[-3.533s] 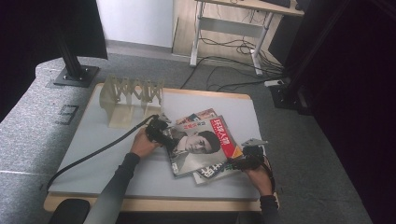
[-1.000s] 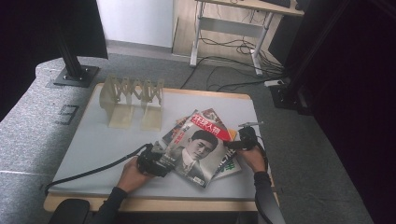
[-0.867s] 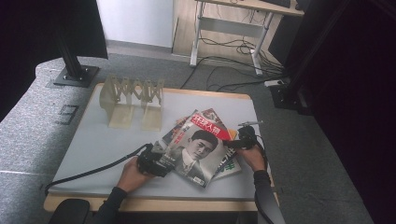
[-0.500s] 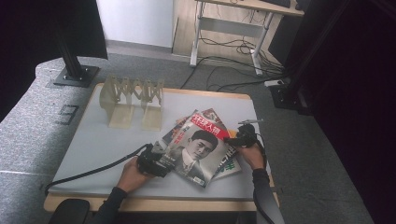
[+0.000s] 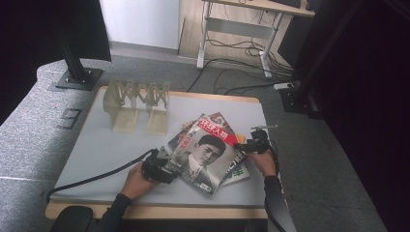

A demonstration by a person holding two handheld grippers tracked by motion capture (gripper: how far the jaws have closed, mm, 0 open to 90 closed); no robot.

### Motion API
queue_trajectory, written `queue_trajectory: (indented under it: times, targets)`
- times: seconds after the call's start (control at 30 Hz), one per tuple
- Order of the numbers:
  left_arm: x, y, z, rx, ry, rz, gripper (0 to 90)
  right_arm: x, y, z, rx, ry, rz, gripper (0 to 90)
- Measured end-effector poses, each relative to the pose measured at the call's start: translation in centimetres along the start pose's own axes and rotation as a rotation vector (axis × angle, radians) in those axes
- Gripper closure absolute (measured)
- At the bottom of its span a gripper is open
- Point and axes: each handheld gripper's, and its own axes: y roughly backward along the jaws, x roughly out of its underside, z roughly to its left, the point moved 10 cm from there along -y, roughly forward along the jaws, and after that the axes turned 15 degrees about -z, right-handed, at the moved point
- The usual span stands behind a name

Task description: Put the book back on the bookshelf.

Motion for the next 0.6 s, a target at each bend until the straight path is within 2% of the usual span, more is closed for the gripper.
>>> queue_trajectory:
  times: [0.07,0.17,0.2,0.33,0.37,0.4,0.5,0.53,0.6]
  targets:
    - [0.0,0.0,0.0,0.0,0.0,0.0,21.5,0.0,-0.1,0.1,-0.004,-0.005,0.001,17.6]
    - [0.0,0.0,0.0,0.0,-0.002,-0.001,21.5,-0.4,-0.6,0.8,-0.028,0.002,-0.004,25.5]
    - [0.0,0.0,0.0,0.0,-0.002,-0.001,21.5,-0.4,-0.6,0.8,-0.028,0.002,-0.004,25.5]
    - [0.0,0.0,0.0,-0.001,-0.003,-0.001,21.5,-1.1,-0.3,1.1,0.005,0.062,-0.012,44.1]
    - [0.0,0.0,0.0,-0.001,-0.004,-0.002,21.5,-1.1,-0.3,1.1,0.005,0.062,-0.012,44.1]
    - [0.0,0.0,0.0,-0.001,-0.004,-0.002,21.5,-1.4,0.0,1.0,0.023,0.082,-0.019,53.8]
    - [0.0,0.0,0.0,0.0,-0.004,-0.001,21.5,-1.7,0.4,0.9,0.037,0.1,-0.028,63.5]
    - [0.0,0.0,0.0,-0.001,-0.004,-0.001,21.5,-1.7,0.4,0.9,0.037,0.1,-0.028,63.5]
    - [0.0,0.0,0.0,-0.001,-0.004,-0.002,21.4,-2.0,0.6,1.1,0.038,0.112,-0.038,68.9]
